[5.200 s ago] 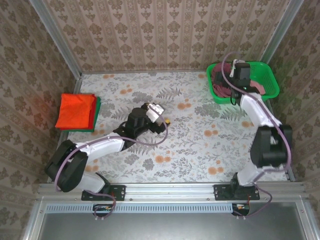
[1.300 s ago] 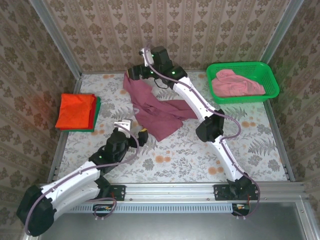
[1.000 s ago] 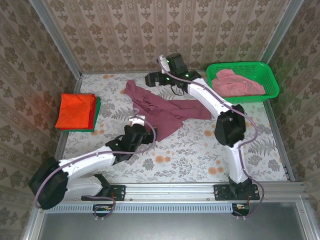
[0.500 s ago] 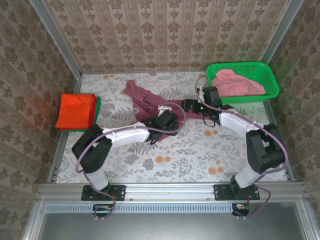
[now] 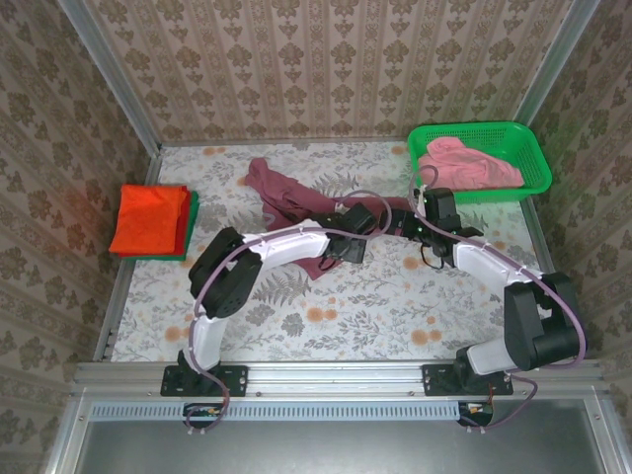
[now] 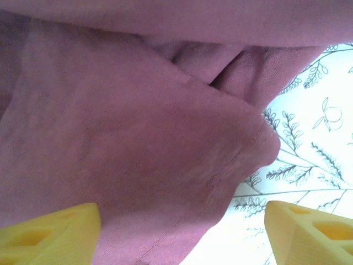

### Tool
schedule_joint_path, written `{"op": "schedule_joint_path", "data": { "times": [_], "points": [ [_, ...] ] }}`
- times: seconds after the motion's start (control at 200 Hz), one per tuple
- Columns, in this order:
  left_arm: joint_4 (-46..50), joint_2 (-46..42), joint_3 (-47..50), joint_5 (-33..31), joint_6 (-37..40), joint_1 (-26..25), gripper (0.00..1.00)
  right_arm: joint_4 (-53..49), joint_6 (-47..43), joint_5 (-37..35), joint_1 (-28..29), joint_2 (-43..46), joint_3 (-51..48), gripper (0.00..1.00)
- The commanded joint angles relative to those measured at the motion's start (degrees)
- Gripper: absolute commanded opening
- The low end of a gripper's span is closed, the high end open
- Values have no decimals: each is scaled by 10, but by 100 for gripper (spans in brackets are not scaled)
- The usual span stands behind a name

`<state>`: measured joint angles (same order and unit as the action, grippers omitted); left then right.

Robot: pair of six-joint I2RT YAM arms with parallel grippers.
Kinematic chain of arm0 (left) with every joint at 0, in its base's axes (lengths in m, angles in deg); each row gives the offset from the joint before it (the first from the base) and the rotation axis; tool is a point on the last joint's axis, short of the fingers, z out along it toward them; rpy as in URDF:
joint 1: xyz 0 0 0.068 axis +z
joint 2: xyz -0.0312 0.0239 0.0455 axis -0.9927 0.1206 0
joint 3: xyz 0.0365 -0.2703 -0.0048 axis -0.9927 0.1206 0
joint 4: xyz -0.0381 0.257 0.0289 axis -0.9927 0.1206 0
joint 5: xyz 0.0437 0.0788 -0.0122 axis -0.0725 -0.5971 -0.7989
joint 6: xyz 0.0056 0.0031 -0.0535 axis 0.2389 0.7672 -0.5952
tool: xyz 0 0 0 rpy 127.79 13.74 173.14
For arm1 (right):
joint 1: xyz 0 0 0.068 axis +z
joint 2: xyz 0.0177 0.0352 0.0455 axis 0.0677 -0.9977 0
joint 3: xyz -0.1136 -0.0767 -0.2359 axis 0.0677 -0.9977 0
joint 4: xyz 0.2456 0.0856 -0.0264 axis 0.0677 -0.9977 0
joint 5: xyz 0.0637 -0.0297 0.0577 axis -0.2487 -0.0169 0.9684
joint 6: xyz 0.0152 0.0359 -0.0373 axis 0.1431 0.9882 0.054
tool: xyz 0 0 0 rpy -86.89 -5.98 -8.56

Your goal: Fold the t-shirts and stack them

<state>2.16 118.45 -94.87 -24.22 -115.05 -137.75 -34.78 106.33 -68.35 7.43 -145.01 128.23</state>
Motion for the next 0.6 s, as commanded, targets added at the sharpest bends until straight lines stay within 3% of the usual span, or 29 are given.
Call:
{"op": "schedule_joint_path", "data": {
  "times": [0.0, 0.33, 0.45, 0.595],
  "points": [
    [47, 27, -55, -2, 2, 0, 77, -2, 3, -7, -2, 15, -8, 98],
    [83, 91, -146, -25, 9, 0, 67, 3, 5, 2, -4, 14, -11, 98],
    [91, 112, -172, -23, 13, -2, 58, 6, 5, 6, -4, 9, -12, 99],
    [94, 117, -180, -26, 16, -5, 40, 6, 5, 8, -4, 4, -12, 99]
  ]
}}
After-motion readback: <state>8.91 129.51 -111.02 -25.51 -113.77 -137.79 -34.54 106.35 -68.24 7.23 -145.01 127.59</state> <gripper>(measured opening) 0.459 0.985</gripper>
